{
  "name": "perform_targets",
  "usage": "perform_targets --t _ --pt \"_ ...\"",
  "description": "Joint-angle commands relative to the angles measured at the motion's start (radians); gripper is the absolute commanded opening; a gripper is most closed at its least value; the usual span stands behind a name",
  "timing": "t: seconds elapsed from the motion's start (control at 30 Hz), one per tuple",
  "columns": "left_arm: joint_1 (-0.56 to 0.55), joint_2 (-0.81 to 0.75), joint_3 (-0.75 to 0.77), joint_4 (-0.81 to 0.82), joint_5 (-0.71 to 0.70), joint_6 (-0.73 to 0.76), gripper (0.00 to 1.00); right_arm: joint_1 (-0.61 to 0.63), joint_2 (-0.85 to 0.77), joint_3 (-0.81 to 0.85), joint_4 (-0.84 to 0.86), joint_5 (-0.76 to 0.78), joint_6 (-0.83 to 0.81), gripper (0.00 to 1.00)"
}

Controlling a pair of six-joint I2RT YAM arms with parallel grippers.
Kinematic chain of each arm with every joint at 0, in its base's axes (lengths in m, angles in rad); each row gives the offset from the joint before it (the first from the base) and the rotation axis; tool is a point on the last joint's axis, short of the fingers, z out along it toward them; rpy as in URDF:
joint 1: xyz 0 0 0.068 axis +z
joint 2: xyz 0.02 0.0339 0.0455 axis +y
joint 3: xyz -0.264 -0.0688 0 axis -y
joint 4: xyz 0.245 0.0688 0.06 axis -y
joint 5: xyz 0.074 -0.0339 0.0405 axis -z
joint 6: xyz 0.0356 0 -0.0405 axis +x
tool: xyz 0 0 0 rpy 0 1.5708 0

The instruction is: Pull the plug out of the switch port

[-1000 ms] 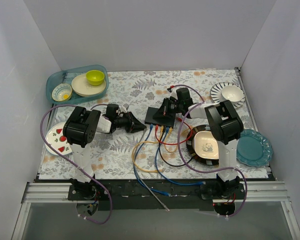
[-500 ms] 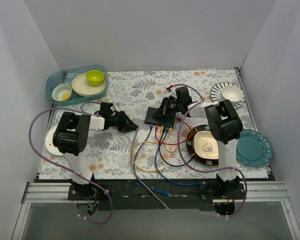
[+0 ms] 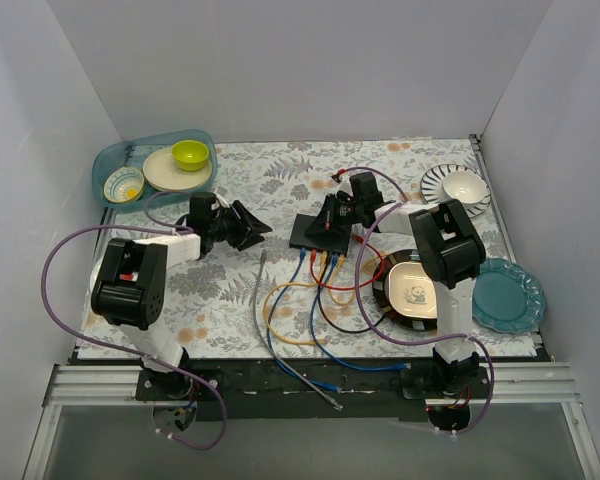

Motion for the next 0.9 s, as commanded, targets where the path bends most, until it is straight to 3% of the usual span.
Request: perform_targets --t 0.0,0.17,0.87 --pt "-0.09 0.08 0.055 0.11 0.12 -0.027 0.42 -0.006 0.08 -0.043 -0.208 0.181 -0.095 0.01" --pt "-0.161 0.142 0.036 0.191 0.123 -0.076 0.41 -0.006 0.08 -0.043 -0.208 0.186 -0.092 0.01" --pt "-0.213 0.34 0.115 0.257 0.137 -0.111 0.34 -0.006 0.088 -0.03 -0.222 0.192 -0.095 0.01"
